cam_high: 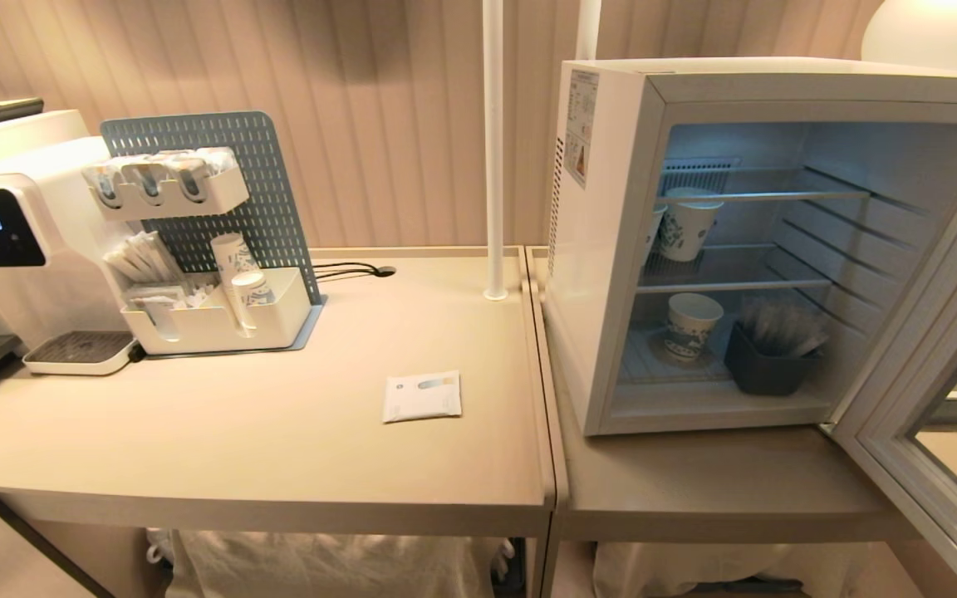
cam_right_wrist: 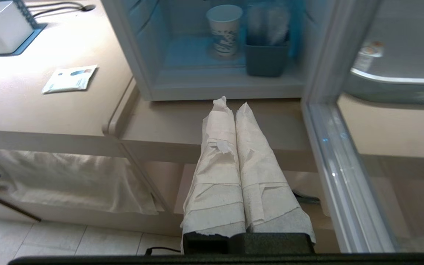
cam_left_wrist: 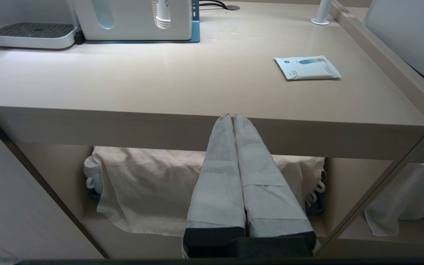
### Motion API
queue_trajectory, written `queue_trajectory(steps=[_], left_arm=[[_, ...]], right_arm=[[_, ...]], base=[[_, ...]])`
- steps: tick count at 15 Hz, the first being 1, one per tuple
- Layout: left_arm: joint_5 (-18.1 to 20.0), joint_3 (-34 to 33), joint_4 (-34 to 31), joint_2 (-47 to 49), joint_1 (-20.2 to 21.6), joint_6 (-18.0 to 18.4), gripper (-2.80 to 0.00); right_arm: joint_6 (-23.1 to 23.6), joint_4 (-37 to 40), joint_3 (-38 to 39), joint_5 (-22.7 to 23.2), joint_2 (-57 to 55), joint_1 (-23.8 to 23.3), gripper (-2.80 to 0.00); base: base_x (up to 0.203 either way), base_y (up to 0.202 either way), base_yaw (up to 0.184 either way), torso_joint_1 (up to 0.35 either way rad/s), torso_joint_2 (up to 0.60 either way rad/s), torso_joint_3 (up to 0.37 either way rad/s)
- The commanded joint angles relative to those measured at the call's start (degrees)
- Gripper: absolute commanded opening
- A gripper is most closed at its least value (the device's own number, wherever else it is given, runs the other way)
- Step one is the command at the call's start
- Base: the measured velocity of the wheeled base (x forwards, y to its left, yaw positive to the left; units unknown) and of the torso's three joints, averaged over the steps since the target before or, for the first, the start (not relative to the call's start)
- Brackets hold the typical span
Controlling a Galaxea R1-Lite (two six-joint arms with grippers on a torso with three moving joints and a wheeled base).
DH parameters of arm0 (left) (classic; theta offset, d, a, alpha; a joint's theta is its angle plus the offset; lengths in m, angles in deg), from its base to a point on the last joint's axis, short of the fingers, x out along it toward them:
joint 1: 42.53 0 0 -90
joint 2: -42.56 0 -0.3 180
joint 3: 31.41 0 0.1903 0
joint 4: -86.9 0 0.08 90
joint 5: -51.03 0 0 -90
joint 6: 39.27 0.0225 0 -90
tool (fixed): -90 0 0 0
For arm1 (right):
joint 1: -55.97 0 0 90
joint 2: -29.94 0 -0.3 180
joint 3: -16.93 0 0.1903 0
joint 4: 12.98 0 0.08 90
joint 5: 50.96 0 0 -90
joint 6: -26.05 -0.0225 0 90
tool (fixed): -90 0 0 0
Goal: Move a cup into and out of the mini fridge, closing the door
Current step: Close the freezer door
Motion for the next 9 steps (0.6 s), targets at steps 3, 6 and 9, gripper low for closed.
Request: queue_trajectory(steps=[3,6,9], left_arm=[[0.0,-0.2,0.0,0.0,0.0,-0.1,-2.8],[0.0,-0.2,0.0,0.0,0.1,-0.1,-2.8],[0.0,-0.2,0.0,0.0,0.0,-0.1,-2.8]], right_arm=[[-5.1,8.2,-3.9,-7.9,6.2,-2.4,-2.8],[-6.5,8.4,-4.5,-19.3,6.2,-2.4,-2.8],[-5.3,5.0,-3.8,-28.6,6.2,-2.4,-2.8]], base=[[0.0,0.0,0.0,0.0,0.0,0.0],[0.0,0.0,0.0,0.0,0.0,0.0],[0.0,0.0,0.0,0.0,0.0,0.0]])
